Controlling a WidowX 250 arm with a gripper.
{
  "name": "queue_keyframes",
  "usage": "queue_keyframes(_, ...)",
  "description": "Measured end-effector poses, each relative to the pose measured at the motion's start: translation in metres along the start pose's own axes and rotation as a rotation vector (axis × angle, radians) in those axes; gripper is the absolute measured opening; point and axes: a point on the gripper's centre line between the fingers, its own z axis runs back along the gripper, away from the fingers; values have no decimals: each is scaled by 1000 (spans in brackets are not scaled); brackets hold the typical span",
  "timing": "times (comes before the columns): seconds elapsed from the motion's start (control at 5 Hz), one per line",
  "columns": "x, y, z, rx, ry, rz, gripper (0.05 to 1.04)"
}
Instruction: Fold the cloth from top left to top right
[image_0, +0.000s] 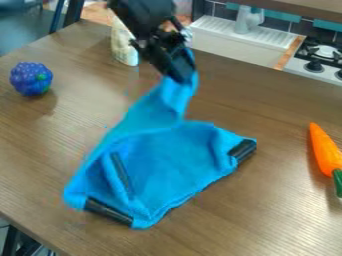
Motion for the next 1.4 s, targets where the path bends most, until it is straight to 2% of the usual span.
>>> queue_keyframes(0.2,7,-5,-17,17,5,30,82)
queue_keyframes(0.4,17,-19,-31,18,0,24,82)
queue_keyframes(0.6,19,-34,-51,32,18,-1,112)
queue_keyframes(0.8,13,-34,-72,86,71,-3,307)
queue_keyframes(1.0,10,-38,-85,119,90,-32,587)
queue_keyframes(1.2,-6,-32,-97,163,125,-26,885)
queue_keyframes(1.4,-12,-36,-104,169,142,-32,1012)
